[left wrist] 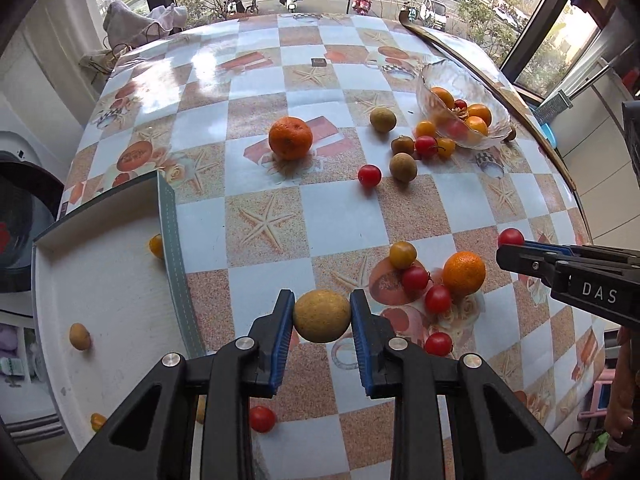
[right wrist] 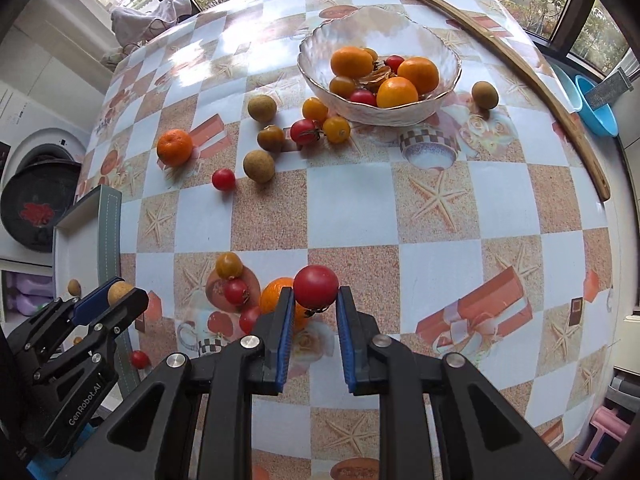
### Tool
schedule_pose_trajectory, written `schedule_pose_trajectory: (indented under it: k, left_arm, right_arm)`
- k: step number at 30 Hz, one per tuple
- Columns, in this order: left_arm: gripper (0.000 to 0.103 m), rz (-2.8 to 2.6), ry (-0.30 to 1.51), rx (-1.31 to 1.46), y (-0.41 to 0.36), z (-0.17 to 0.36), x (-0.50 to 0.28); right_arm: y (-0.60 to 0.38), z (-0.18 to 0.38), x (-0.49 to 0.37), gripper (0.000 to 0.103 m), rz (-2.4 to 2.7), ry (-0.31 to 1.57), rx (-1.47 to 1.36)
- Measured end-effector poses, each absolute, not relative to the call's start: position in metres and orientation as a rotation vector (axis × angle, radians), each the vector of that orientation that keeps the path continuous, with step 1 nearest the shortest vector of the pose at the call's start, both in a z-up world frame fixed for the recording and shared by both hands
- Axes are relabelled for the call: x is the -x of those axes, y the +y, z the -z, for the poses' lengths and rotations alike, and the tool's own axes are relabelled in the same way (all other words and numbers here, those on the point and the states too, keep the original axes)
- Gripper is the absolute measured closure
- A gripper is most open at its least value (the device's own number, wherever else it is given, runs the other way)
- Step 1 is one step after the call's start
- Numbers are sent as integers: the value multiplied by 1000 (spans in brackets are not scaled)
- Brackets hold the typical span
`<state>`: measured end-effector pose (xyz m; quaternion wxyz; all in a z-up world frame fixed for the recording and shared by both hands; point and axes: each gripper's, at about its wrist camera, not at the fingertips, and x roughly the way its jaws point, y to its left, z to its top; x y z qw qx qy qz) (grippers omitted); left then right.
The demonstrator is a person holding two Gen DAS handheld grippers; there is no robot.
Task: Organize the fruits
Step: 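Grasp a tan round fruit with the left tool while the right tool grasps a red cherry tomato, then carry both held fruits over the white tray with both tools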
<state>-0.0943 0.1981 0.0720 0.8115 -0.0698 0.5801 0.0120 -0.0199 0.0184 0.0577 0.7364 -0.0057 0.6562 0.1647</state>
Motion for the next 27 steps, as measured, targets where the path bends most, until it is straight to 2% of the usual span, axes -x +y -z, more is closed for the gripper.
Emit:
schedule_pose_trajectory:
  k: [14,27]
  left_arm:
    - [73,-183,1214,250,273,-84,149]
    - [73,-348,1235,317,354,-60,189]
  right_arm:
    - [86,-81,53,80,-490,1437,93]
    - [191,-83,78,80,-667,1440,178]
